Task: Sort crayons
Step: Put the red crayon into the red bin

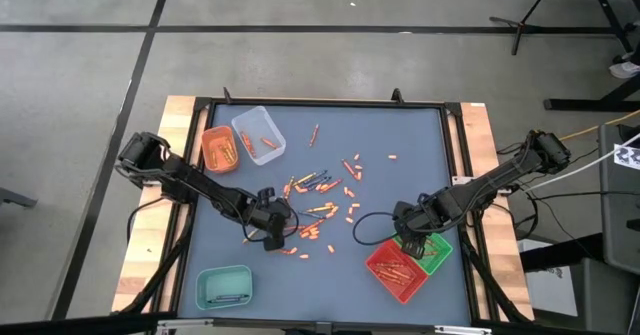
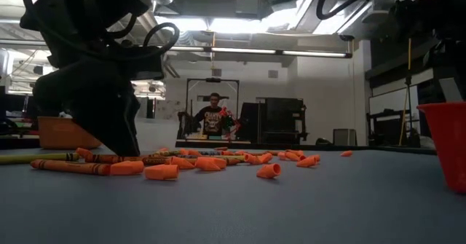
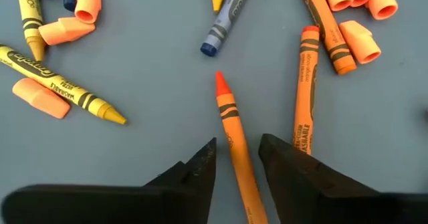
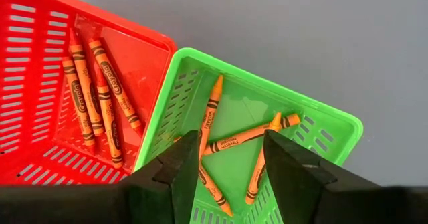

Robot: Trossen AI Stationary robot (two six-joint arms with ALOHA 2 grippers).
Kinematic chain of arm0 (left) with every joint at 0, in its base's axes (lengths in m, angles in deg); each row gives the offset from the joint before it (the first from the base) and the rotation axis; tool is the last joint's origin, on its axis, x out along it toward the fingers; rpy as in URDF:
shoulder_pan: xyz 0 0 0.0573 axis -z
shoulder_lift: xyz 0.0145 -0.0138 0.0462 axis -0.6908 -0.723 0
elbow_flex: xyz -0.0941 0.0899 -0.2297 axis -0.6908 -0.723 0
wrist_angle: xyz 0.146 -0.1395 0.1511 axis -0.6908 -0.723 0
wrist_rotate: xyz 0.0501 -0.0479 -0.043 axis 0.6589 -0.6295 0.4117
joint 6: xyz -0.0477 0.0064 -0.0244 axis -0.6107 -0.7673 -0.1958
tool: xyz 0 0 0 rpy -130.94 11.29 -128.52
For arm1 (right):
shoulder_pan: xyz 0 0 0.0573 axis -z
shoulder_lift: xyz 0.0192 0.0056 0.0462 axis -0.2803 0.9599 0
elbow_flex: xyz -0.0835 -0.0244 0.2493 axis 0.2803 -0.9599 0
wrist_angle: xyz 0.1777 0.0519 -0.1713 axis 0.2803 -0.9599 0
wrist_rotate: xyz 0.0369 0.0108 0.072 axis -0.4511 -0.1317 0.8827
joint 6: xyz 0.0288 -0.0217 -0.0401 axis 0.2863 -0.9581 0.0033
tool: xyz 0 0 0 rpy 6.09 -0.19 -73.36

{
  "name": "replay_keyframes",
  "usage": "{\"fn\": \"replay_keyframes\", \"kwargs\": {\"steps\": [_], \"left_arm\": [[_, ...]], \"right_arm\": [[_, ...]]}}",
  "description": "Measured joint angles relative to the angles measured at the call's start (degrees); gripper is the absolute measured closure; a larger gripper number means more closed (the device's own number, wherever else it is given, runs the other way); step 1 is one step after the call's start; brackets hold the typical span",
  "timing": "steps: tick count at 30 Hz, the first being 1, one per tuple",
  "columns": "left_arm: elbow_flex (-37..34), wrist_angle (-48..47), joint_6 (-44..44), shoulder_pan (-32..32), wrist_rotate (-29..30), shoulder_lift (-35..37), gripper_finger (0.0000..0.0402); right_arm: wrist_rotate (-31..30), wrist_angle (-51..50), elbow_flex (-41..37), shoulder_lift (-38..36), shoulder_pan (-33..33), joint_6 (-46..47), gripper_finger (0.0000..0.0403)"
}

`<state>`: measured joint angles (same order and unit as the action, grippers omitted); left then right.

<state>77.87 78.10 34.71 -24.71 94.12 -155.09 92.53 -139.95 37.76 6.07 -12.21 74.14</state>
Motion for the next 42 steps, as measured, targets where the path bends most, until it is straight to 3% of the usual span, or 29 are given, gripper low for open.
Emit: {"fn": "replay_keyframes", "kwargs": {"steps": [12, 20, 33, 42], "left_arm": [[-0.13, 1.51, 0.09, 0.00, 0.73, -0.14, 0.0383], [-0.27, 4.53, 1.37, -0.05, 2.12, -0.10, 0.0398], [-0.33, 39.02, 19.57, -3.95, 2.55, -0.03, 0.0393], [-0.24, 53.09, 21.23, -5.49, 0.21, 0.06, 0.0392]], "right_arm": [[0.00, 0.00, 0.00, 0.00, 0.00, 0.00, 0.0237], [0.00, -0.02, 0.00, 0.00, 0.00, 0.00, 0.0237], [-1.91, -0.05, 0.00, -0.08, 0.01, -0.16, 0.0237], [-2.81, -4.73, 5.04, -0.14, 0.00, -2.08, 0.0237]]}}
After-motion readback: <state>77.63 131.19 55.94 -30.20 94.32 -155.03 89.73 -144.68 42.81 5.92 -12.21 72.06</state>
